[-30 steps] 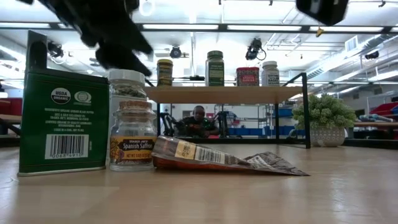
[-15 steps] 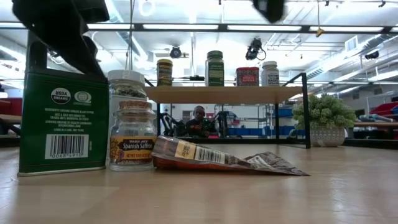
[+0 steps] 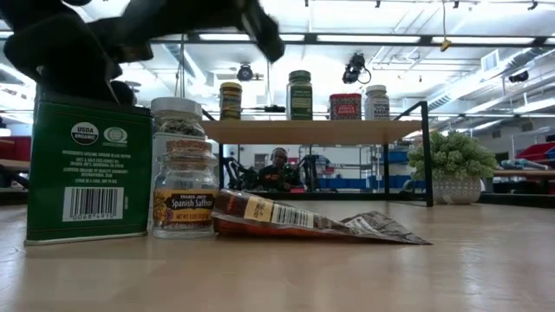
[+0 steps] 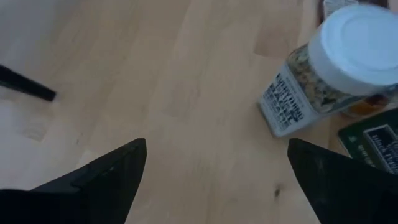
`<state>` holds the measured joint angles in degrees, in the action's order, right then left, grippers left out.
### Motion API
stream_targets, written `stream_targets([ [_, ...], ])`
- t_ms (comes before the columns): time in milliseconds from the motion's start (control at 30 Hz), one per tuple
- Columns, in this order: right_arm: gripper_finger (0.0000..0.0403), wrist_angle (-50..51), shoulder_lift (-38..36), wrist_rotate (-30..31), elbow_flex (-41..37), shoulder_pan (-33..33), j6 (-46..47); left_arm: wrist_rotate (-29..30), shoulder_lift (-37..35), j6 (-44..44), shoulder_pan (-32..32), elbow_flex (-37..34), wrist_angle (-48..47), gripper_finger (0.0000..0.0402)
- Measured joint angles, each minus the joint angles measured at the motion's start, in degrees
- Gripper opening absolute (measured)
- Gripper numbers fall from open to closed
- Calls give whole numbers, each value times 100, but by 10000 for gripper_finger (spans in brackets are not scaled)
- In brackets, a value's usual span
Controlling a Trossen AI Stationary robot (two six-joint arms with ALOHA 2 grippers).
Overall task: Shelf spices
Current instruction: Adjust the white seasoning bottle, then adjust the green seasoning bottle on the shelf
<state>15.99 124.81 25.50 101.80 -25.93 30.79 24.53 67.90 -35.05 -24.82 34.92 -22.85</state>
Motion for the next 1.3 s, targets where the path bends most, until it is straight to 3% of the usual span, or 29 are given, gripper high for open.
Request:
stream_targets([
  [367,0,762,519,189,548,416,251,-37,36,35,-4,-114,566,397],
  [500,0,1750,529,275,546,496,799,-42,113,35,-4,-107,572,397],
  [733,0,3917,481,1282,538,382,2313,-79,390,28,-7,-108,588,397],
  [1033,0,3548,407,1219,538,133,1887,-83,654,28,-9,-105,943,397],
  [1300,6,3878,148,984,538,18,1862,-258,656,24,-48,-109,982,397],
])
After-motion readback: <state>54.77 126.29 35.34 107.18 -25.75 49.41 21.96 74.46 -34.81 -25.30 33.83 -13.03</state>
